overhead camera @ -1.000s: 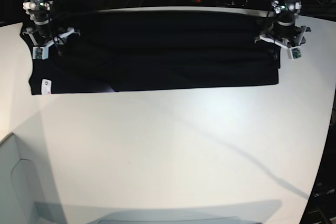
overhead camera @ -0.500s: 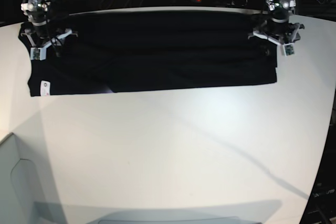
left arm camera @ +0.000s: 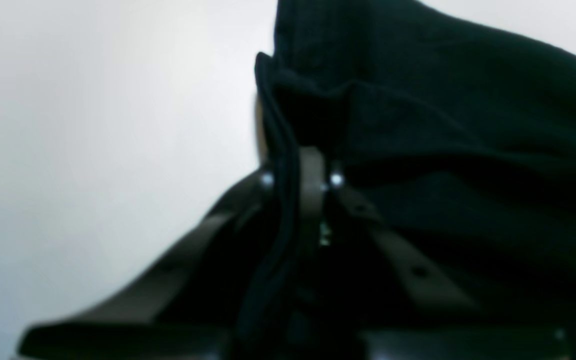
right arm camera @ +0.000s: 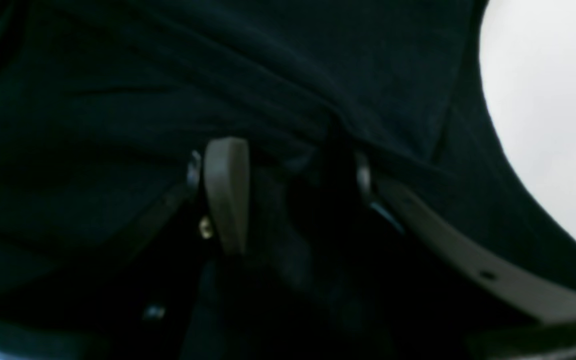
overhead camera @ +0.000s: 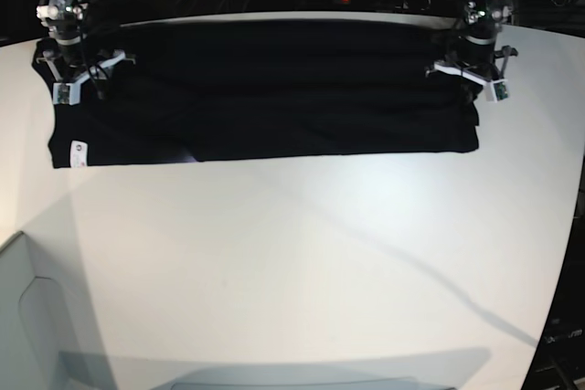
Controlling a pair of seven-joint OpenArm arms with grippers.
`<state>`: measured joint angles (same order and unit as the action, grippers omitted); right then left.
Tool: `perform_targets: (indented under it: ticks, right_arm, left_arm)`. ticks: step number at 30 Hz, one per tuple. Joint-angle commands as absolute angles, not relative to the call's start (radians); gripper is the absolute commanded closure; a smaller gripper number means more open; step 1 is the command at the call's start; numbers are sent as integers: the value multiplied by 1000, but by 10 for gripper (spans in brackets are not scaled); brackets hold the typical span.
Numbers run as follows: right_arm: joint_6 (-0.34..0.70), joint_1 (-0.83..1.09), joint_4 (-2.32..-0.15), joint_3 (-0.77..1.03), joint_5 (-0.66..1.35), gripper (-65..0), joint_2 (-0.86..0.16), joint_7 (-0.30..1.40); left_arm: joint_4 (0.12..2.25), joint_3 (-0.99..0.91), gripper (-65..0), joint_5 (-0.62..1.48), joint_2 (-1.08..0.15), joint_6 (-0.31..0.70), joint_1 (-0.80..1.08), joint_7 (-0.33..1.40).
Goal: Fold the T-shirt properly
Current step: 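Regrasp the strip's two ends with both grippers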
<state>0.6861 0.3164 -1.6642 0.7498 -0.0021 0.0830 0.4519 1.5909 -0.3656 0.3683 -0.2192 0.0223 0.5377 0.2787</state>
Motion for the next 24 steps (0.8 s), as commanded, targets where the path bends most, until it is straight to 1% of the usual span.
perform_targets:
  ticks: [1,2,5,10,14,18,20,24]
  right_arm:
    - [698,320,-1672,753,-7,-273,76,463]
    - [698,318,-1672,753,-7,-273,76,463]
    - [698,297,-1670,753,-7,-273,76,464]
    - [698,271,-1670,751,-7,-273,76,467]
    - [698,265,-1670,730,-7,-273,77,467]
    - [698,265,-1670,694,-7,-273,77,467]
    - [698,265,-1670,694,-7,-273,81,467]
    - [698,263,-1670,694,-7,-273,82,467]
  left_arm:
    - [1584,-375,0,357,-225,5,553,343]
    - [1592,-397,-8,361,-225,5,555,343]
    - [1626,-478,0,363,-216,5,553,343]
    - [1765,-539,0,363,-216,5,561,344]
    - [1886,-539,0,363,-213,5,588,346]
    - [1991,-527,0,358,-154,5,613,352]
    - [2012,-496,0,355,-125,5,636,346]
    - [2012,-415,0,354,-113,5,651,344]
